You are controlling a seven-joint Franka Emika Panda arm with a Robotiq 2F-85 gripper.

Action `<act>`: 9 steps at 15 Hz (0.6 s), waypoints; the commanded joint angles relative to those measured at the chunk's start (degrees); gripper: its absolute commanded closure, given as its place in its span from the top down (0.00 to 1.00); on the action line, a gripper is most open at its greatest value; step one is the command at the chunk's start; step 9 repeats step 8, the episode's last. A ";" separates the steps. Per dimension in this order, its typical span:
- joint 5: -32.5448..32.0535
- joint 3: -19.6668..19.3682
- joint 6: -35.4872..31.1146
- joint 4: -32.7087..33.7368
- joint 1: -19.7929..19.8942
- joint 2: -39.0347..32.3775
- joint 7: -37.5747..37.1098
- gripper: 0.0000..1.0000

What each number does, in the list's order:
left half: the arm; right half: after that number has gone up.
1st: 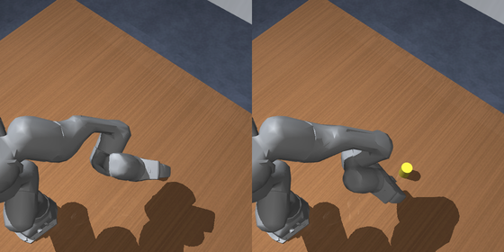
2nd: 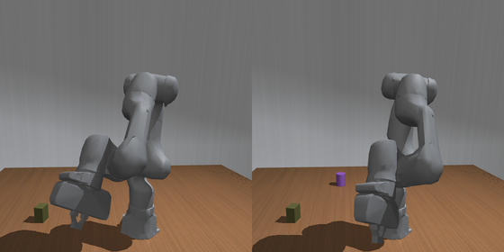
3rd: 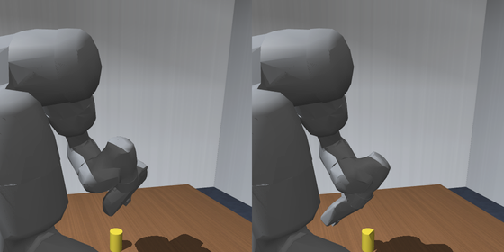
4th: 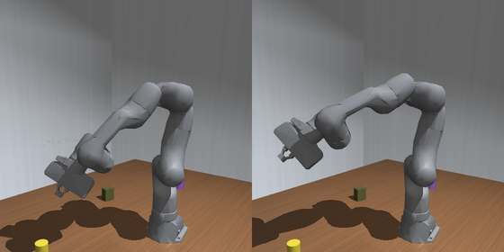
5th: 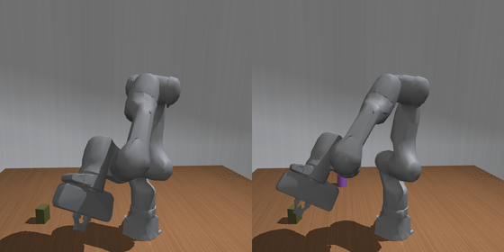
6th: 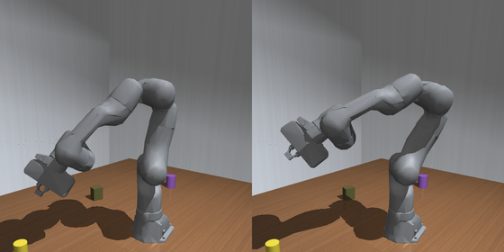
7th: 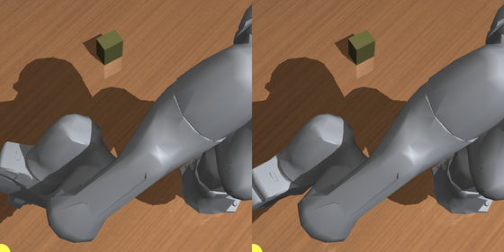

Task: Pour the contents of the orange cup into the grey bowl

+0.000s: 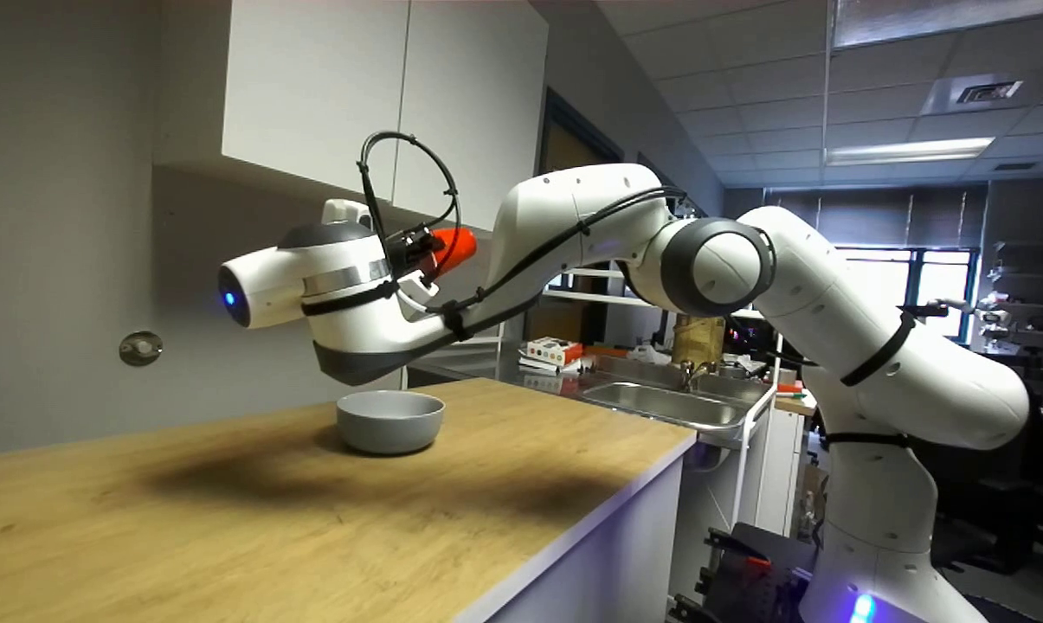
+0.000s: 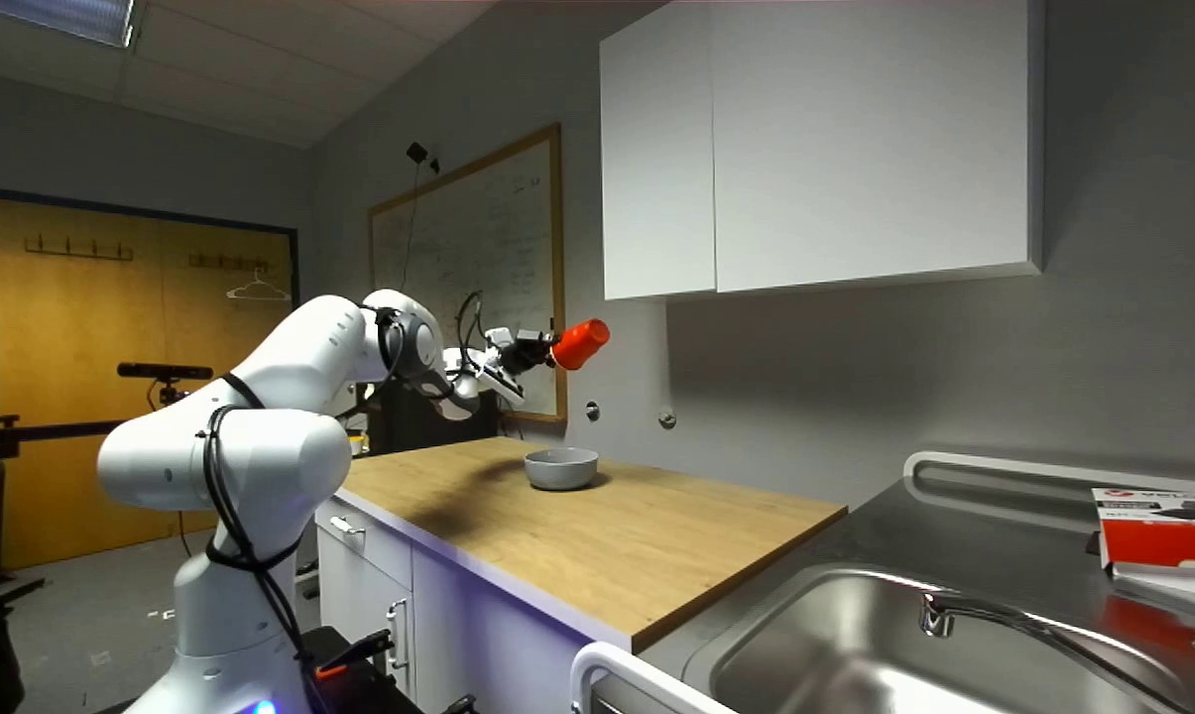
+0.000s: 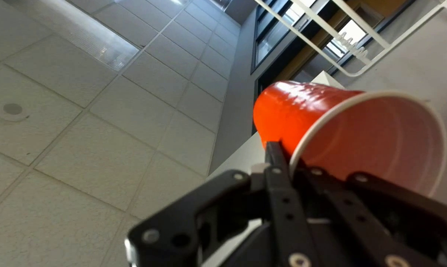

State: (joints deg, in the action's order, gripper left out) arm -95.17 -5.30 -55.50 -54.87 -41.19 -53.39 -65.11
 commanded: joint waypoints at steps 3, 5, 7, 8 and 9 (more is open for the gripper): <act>-4.00 -1.94 0.87 -0.25 -0.92 -0.51 0.29 0.04; -2.24 -0.90 1.87 0.16 -0.54 -0.57 2.38 0.04; 2.21 1.65 2.08 -0.14 -0.03 0.27 6.78 0.05; 4.16 2.41 0.32 -3.11 1.57 2.02 6.13 0.05; 4.16 2.41 0.32 -3.11 1.57 2.02 6.13 0.05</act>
